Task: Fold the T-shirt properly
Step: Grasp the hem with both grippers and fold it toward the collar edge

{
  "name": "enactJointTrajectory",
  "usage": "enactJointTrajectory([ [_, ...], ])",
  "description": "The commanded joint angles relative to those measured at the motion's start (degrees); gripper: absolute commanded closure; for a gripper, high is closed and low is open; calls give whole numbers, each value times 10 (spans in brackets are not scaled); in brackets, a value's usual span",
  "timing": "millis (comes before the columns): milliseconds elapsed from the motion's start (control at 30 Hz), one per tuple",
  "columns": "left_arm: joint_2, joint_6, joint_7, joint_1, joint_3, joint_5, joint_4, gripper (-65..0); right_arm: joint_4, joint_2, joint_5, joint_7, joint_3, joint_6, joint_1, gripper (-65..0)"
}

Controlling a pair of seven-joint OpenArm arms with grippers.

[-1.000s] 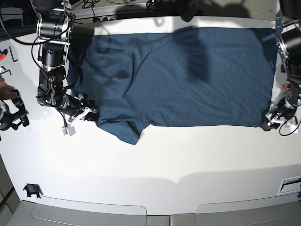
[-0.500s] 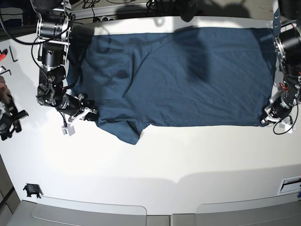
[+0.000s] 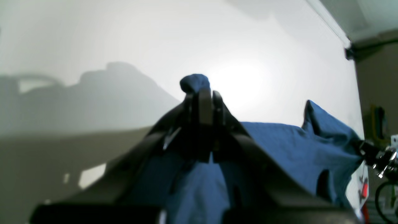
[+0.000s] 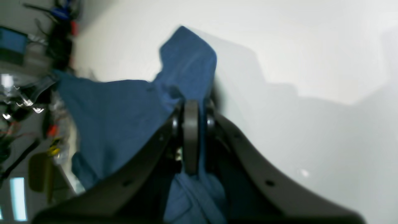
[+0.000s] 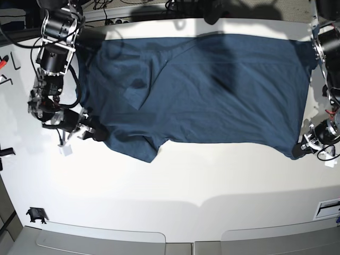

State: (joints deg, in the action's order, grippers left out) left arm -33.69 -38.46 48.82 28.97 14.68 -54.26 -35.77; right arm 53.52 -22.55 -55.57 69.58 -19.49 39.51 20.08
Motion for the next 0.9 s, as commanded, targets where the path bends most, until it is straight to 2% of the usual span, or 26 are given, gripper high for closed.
enactJointTrajectory([
  [0, -17, -6, -2, 3, 3, -14, -21, 0, 21, -9, -24, 3, -12, 5, 5, 0],
  [233, -38, -6, -2, -111, 6, -14, -134, 0, 130, -9, -103, 69, -56, 5, -73, 0],
  [367, -40, -6, 12, -173, 48, -14, -204, 0, 219, -9, -147, 97, -61, 5, -125, 0],
  [600, -40, -5, 61, -280, 150, -35, -313, 0, 355, -9, -151, 104, -61, 5, -229, 0],
  [700, -40, -3, 74, -321, 180, -35, -343, 0, 379, -9, -151, 104, -61, 5, -271, 0],
  [800, -40, 19, 73, -360, 204, -35, -363, 0, 382, -9, -151, 104, -61, 5, -306, 0],
  [867, -40, 20, 73, -384, 216, -35, -371, 0, 382, -9, -151, 104, -61, 5, -326, 0],
])
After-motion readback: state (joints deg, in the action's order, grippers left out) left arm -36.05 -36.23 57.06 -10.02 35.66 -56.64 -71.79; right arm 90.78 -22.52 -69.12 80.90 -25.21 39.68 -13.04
